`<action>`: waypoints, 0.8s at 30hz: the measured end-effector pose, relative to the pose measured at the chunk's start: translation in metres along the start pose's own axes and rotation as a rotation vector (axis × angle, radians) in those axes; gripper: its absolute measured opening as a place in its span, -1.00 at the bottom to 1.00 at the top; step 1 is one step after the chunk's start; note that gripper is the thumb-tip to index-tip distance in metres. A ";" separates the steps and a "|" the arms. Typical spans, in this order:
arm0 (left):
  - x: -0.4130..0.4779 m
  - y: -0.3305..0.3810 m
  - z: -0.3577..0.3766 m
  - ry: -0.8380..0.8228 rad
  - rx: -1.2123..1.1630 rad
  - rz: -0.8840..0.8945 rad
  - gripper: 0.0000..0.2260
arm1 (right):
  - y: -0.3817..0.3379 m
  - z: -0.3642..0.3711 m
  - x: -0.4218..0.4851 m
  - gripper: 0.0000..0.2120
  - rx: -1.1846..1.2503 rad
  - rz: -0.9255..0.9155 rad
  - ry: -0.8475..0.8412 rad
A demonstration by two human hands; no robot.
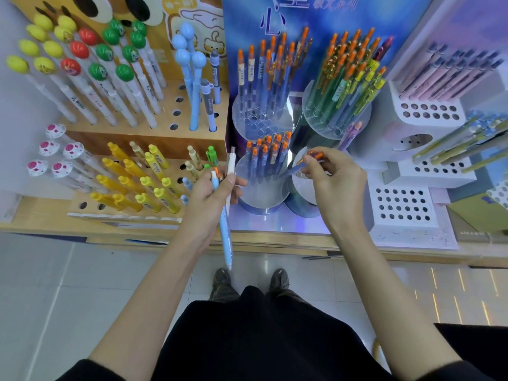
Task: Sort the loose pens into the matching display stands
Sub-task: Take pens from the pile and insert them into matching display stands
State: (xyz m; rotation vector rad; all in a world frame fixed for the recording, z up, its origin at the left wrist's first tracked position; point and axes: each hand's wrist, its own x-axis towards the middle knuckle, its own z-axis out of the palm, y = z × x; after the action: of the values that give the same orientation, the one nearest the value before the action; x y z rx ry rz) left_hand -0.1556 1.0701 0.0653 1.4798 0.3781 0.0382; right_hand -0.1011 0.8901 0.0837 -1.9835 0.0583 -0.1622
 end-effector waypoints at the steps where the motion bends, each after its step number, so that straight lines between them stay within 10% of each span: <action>1: 0.000 0.001 0.001 0.003 -0.019 0.003 -0.91 | 0.001 0.000 0.000 -0.91 0.012 0.007 -0.004; 24: -0.009 0.011 -0.010 0.078 -0.089 0.099 -0.94 | 0.004 0.020 -0.009 -0.91 -0.056 -0.140 -0.085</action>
State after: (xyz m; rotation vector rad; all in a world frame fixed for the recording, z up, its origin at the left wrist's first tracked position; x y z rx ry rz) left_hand -0.1646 1.0783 0.0782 1.4104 0.3620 0.1902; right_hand -0.1067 0.9079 0.0713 -2.0482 -0.1324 -0.1684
